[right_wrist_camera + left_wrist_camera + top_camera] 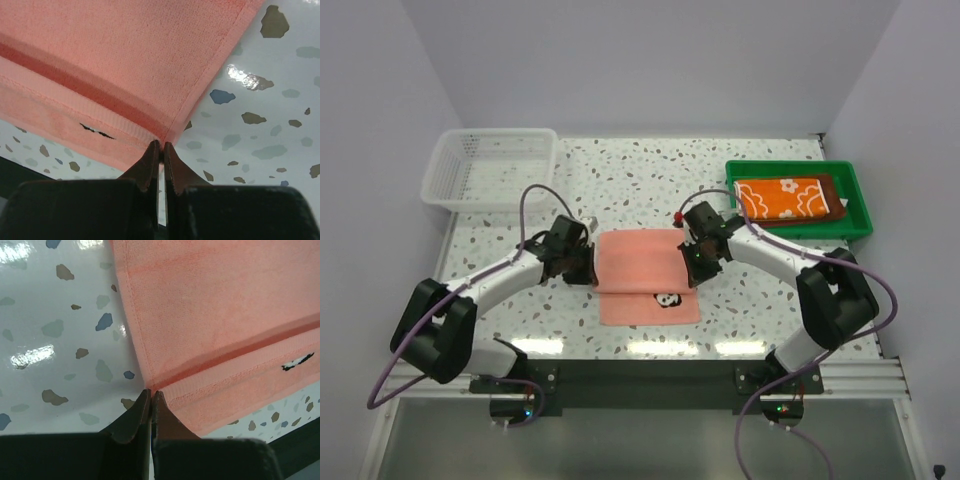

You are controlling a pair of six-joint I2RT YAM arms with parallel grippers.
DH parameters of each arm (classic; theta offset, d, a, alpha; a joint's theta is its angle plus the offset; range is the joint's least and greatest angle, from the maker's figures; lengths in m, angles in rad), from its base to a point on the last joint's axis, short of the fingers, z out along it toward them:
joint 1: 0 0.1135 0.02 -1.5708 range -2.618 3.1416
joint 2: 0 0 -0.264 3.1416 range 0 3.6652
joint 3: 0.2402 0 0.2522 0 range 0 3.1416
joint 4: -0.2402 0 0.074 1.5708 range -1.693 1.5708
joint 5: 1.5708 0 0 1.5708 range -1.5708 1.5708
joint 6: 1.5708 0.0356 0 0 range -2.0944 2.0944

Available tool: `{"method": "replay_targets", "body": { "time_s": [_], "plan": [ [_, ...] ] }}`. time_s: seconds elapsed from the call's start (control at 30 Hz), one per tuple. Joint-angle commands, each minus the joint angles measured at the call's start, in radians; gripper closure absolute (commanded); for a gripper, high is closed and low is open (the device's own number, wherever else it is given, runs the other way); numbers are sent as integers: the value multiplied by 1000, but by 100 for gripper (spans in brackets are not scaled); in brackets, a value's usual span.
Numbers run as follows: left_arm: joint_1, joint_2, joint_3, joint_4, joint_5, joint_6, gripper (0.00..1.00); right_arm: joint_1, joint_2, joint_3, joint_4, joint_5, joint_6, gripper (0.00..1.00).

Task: Fold and stack the towels
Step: Fold the towel

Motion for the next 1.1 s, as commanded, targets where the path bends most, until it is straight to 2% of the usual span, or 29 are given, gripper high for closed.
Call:
{"method": "replay_targets", "body": {
  "time_s": [0.0,0.13,0.33,0.53,0.83,1.07],
  "plan": [
    [5,28,-31,0,-61,-4,100,-16,38,-25,-36,78,22,100],
    [-3,34,-16,-20,-87,-6,100,-14,43,-11,-35,104,24,100],
    [-3,-7,116,-123,-176,5,100,-14,-22,90,-113,168,2,100],
    [-13,-87,171,-201,-152,5,100,-14,-98,135,-180,181,-7,100],
    [-70,-149,82,-198,-78,-44,100,-13,-197,-8,-181,132,53,100],
    [-82,-75,-46,-117,-83,-75,100,-11,-126,-83,-125,101,80,100]
  ]
}}
